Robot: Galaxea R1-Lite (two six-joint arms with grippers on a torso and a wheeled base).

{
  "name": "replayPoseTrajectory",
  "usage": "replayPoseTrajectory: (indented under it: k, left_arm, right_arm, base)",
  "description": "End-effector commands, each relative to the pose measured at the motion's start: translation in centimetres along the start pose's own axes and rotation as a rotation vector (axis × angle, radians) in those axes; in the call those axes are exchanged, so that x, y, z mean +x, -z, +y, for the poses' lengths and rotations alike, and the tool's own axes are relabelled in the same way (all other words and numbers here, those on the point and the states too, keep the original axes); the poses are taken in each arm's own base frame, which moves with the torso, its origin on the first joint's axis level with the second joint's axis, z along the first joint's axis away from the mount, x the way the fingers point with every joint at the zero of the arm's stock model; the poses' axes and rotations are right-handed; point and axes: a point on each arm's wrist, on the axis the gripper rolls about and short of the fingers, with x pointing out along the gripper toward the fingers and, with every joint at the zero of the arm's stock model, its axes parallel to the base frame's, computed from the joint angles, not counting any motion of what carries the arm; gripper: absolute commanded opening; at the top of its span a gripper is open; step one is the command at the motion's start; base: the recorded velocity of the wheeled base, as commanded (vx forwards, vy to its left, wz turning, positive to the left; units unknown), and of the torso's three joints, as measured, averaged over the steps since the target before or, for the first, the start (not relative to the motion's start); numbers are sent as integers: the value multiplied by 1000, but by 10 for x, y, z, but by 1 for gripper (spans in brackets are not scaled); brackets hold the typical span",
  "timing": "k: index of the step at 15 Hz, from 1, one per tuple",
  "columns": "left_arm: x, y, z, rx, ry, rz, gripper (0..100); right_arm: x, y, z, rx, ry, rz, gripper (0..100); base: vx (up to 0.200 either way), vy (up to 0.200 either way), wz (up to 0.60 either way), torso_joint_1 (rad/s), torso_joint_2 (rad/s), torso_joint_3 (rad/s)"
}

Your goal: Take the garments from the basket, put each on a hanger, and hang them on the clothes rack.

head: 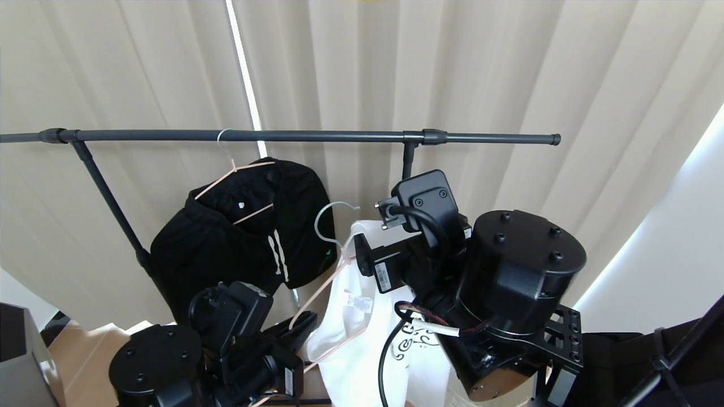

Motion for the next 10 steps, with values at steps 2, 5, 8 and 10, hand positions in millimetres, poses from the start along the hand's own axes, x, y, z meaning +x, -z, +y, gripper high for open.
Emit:
replayPoseTrajectory:
  k: [2, 5, 8, 10]
  left_arm:
    - [0, -2, 1, -3, -5, -8, 0]
    - [3, -4, 5, -7, -22, -21, 0]
    - [6, -7, 9, -17, -39, -35, 0]
    - [7, -8, 11, -20, -50, -43, 0]
  right_arm:
    - [2, 6, 3, -10, -2, 10, 100]
    - [2, 6, 3, -13, -2, 11, 100]
    - [1, 6, 2, -13, -2, 11, 100]
    - [0, 5, 3, -12, -5, 9, 100]
  base:
    - [0, 0, 0, 0, 0, 0]
    - [0, 0, 0, 0, 0, 0]
    - [0, 0, 0, 0, 0, 0]
    - [0, 0, 0, 0, 0, 0]
